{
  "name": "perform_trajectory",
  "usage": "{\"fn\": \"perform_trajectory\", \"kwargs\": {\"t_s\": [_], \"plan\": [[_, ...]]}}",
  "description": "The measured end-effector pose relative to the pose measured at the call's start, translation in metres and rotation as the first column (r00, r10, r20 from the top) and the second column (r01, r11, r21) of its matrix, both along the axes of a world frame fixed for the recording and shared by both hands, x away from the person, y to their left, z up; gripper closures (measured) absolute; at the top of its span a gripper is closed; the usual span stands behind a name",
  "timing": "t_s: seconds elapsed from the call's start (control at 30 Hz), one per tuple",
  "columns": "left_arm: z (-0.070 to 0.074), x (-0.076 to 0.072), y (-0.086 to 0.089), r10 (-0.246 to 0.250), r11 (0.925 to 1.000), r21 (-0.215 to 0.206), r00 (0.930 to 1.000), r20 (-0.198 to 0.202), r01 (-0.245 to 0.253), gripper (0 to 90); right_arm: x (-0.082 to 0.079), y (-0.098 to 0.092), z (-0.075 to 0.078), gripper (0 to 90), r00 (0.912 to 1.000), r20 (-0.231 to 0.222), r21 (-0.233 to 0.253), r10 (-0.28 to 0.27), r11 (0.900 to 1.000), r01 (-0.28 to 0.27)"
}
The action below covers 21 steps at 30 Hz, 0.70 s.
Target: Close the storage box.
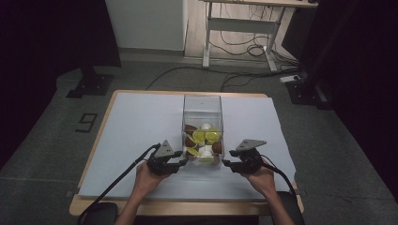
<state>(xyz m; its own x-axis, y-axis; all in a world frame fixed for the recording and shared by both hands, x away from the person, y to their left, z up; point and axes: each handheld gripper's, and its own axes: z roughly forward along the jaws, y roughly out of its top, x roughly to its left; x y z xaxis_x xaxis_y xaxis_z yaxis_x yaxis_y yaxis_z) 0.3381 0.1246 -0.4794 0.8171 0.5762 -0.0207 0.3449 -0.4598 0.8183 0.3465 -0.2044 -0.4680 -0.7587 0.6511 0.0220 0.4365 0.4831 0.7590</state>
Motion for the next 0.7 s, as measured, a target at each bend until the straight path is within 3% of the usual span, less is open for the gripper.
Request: {"fn": "perform_trajectory", "kwargs": {"t_s": [0.4,0.5,0.7], "plan": [[-0.002,0.003,-0.001,0.026,0.9996,-0.01,0.9996,0.011,-0.026,58.1,-0.01,-0.006,0.015,50.4,0.9999,-0.007,0.015,0.016,1.0,-0.016],[-0.003,0.004,-0.001,0.032,0.9994,-0.012,0.9995,0.009,-0.032,58.1,-0.013,-0.006,0.02,54.5,0.9992,-0.015,0.036,0.037,0.999,-0.036],[-0.004,0.006,-0.002,0.047,0.9987,-0.018,0.9988,0.009,-0.047,58.1,-0.018,0.002,0.024,63.7,0.9969,-0.006,0.03,0.079,0.996,-0.079]]}}
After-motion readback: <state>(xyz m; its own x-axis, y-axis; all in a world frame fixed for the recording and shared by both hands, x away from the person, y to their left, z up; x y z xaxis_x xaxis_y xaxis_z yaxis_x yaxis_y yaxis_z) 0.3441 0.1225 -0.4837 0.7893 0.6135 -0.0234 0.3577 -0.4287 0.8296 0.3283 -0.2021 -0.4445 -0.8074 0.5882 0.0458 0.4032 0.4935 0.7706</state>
